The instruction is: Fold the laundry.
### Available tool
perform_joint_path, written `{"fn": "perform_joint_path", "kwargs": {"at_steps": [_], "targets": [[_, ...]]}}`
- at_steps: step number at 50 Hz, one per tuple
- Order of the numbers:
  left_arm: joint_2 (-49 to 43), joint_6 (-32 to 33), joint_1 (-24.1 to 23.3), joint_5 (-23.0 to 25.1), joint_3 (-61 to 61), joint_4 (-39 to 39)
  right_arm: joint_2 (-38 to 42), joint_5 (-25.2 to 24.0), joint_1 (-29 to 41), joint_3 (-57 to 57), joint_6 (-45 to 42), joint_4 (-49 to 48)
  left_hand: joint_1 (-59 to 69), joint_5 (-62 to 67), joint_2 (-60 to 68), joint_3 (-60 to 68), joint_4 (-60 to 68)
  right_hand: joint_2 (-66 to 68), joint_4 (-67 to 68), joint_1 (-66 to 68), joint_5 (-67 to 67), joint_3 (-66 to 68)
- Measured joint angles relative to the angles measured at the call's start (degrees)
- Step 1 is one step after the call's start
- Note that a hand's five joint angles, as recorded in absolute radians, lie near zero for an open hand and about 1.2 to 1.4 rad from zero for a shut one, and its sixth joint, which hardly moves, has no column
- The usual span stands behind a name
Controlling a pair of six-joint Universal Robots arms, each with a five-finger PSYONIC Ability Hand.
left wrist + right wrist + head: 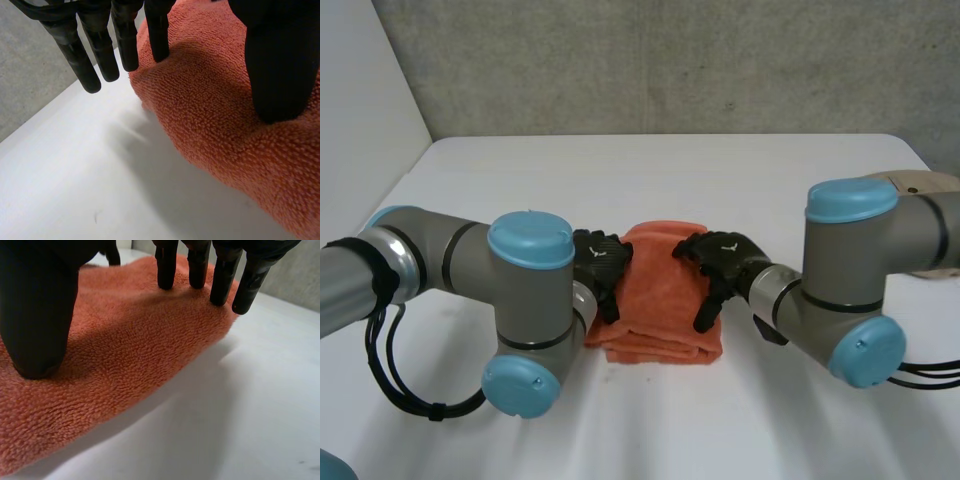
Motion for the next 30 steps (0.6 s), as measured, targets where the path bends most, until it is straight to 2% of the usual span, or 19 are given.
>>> {"fn": "perform_joint_path", "kwargs": {"at_steps": [10,20,22,30], "targets": [[0.34,0.06,-0.37,-0.24,-1.70,-0.12,3.11,3.72,0.83,-2.31,-3.49,0.10,-0.73,0.00,-0.28,-0.22,-0.14,0.00,0.00,-0.61,-0.19,0.00],[5.94,-0.48,-0.15,1.49,-2.01,-0.25,-4.23,5.17,0.31,1.18,-6.27,-0.69,-1.96,-0.93,-1.48,-1.63,-1.21,0.00,0.00,-0.63,-0.20,0.00],[8.44,-0.69,-0.03,2.89,-1.98,-0.18,-6.36,5.39,0.29,2.58,-6.25,-1.37,-1.96,-1.35,-1.48,-1.63,-1.21,0.00,0.00,-0.63,-0.20,0.00],[18.36,-4.88,2.08,15.23,-1.01,-1.19,-15.80,8.92,0.67,12.44,-6.08,-6.37,-1.96,-1.51,-1.60,-1.63,-1.36,0.00,0.00,-0.63,-0.20,0.00]]}}
